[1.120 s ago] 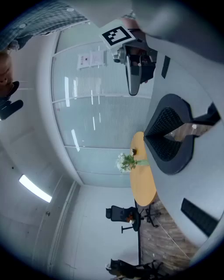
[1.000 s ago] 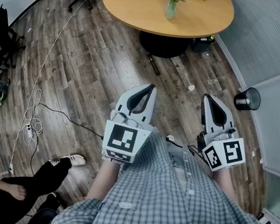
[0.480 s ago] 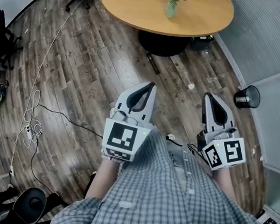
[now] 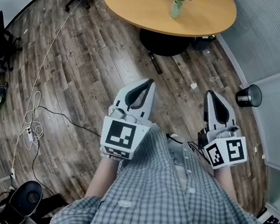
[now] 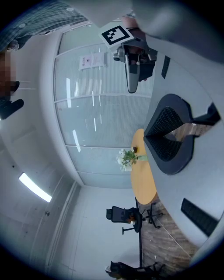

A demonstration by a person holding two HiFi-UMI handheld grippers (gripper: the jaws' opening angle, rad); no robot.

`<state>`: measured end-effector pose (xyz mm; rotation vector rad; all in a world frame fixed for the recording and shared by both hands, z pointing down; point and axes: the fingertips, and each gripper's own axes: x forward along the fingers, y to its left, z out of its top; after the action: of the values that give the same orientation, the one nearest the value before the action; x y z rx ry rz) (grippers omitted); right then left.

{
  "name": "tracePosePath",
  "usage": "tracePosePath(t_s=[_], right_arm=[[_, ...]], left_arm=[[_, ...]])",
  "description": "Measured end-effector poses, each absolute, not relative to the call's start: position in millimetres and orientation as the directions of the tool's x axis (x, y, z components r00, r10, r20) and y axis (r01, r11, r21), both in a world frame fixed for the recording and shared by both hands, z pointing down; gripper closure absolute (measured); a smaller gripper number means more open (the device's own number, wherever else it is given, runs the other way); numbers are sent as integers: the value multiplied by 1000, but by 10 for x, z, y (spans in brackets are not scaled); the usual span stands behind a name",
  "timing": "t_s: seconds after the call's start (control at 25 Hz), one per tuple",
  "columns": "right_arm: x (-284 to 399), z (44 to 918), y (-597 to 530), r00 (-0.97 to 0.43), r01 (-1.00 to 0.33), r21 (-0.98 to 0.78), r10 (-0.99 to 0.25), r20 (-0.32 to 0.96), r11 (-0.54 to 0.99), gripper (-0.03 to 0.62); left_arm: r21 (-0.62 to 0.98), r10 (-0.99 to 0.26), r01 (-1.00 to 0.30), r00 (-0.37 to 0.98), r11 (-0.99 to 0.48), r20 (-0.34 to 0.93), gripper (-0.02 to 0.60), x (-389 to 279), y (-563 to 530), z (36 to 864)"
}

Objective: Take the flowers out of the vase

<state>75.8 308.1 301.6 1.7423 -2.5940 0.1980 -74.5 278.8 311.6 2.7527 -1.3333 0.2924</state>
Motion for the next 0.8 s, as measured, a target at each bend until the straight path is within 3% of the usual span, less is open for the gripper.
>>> tracePosePath(t_s=[0.8], right_arm=[[609, 3113, 2858, -364, -931, -79, -927, 94, 358, 583]], left_arm=[[-20, -789, -802, 582, -597, 197, 574, -1093, 2588, 3175]])
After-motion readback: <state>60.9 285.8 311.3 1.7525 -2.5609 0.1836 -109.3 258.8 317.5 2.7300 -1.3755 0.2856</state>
